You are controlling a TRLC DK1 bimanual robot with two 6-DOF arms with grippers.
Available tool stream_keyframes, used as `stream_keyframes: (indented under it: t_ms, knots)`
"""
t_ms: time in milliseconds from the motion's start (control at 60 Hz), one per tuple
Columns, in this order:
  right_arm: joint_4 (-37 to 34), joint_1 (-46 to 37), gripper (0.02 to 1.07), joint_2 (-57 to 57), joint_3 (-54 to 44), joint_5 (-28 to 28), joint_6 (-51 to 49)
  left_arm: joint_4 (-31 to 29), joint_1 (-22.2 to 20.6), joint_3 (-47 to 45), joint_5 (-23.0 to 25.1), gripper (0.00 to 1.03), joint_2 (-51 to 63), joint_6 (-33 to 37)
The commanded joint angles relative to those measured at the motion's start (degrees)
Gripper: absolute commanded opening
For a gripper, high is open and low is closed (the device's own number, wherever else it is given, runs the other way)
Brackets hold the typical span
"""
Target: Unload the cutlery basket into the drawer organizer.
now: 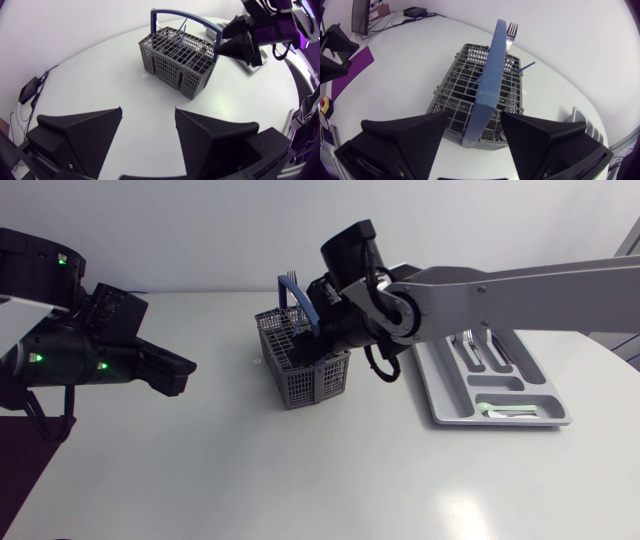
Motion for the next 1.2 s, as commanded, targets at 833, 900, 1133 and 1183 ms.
stream_keyframes:
  t_ms: [833, 900, 1133, 1183]
  knots:
    - [-7.3, 0.3, 0.2, -15.2, -13.1, -7.5, 0.8, -0.3, -2.4, 0.8, 0.9, 0.93, 2.3, 2.3]
    - [-7.7, 0.6, 0.2, -17.4, -14.7, -8.1, -0.3, -0.3, -3.2, 0.7, 0.8, 0.93, 2.7, 2.4]
    - [-8.6, 1.6, 0.89, -24.5, -17.5, -8.0, -2.6, 0.4, -5.0, 1.7, 0.9, 0.93, 6.0, 3.0]
    - [-9.2, 1.6, 0.91, -26.8, -18.0, -8.2, -2.9, 0.5, -5.3, 1.7, 0.9, 0.93, 6.5, 3.0]
